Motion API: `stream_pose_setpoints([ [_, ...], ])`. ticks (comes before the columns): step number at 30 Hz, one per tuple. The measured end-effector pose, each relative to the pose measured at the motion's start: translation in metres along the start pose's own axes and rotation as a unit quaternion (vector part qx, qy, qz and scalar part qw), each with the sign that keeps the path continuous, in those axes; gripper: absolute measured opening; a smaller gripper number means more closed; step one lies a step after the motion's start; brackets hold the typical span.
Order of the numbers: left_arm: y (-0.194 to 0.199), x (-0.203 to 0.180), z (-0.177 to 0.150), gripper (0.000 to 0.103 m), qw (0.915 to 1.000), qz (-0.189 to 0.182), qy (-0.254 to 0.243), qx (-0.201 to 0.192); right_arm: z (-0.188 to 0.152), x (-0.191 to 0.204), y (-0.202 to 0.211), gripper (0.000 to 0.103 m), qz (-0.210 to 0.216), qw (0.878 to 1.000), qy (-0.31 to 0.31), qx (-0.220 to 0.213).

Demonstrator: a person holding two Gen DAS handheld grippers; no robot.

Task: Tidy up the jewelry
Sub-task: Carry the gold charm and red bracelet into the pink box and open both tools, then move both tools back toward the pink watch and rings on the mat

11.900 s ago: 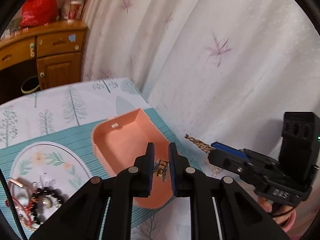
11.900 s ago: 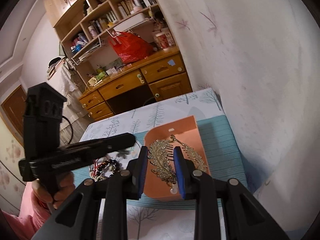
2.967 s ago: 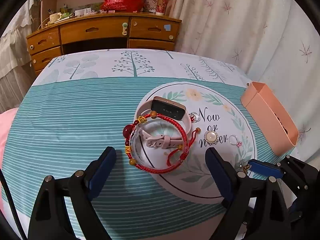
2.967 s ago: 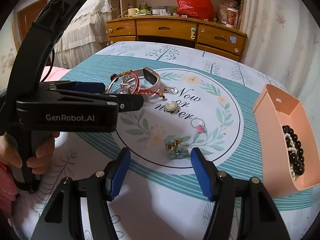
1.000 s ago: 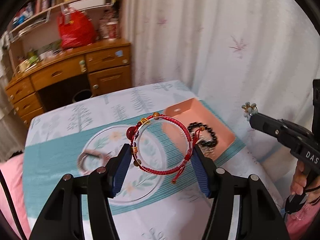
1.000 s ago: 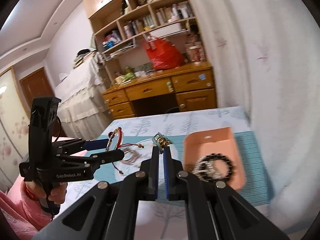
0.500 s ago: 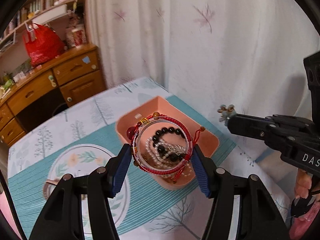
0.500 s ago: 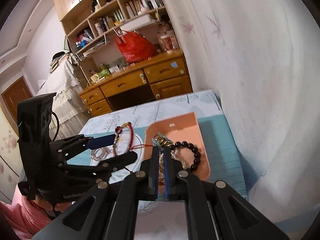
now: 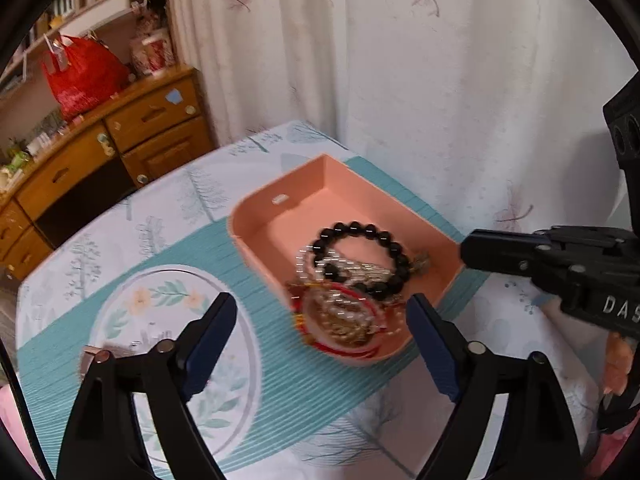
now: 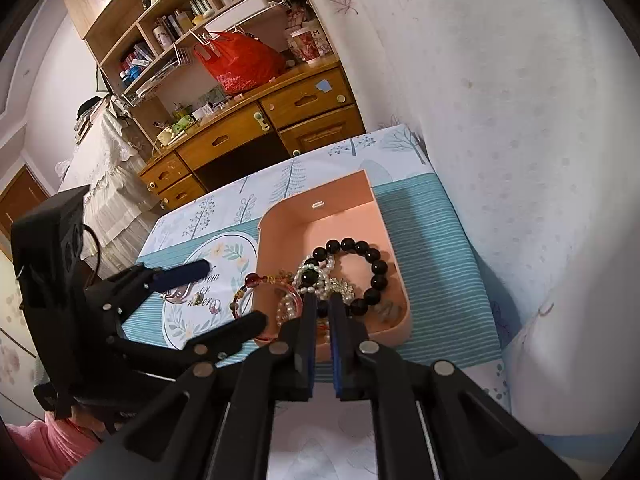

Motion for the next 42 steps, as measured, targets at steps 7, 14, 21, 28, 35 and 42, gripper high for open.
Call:
stream_pose_setpoints([
  [7, 0.016, 0.048, -0.03, 0.088, 0.9983, 0.024, 0.051, 0.012, -0.001, -0.001, -0.002, 0.029, -0.007, 1.0, -0.009, 0.002],
  [14, 0.05, 0.122, -0.077, 0.09, 0.986, 0.119, 0.116, 0.015, -0.002, 0.009, -0.005, 0.03, -0.005, 1.0, -0.027, 0.012],
  [21, 0.084, 0.186, -0.13, 0.1, 0.9746, 0.128, 0.184, -0.004, 0.001, 0.057, 0.009, 0.051, 0.041, 0.999, -0.012, 0.025],
  [28, 0.089, 0.222, -0.158, 0.1, 0.9653, 0.12, 0.231, -0.015, 0.012, 0.118, -0.002, 0.055, 0.021, 0.998, 0.06, 0.021],
  [35, 0.068, 0.228, -0.16, 0.1, 0.968, 0.072, 0.24, -0.012, 0.001, 0.158, -0.045, 0.055, 0.01, 0.994, 0.105, 0.03],
  [42, 0.034, 0.213, -0.129, 0.1, 0.9827, 0.056, 0.174, -0.027, -0.028, 0.179, -0.092, 0.055, -0.008, 0.985, 0.165, 0.058],
])
Point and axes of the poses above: each gripper's, at about its wrist camera, not at the fingertips, and y roughly against the way its jaws point, x to its left, z to its top, the point moved 3 cm from there along -y, roughly the way its jaws point, and after that the axes turned 7 degrees about x, right-handed, at the moved point
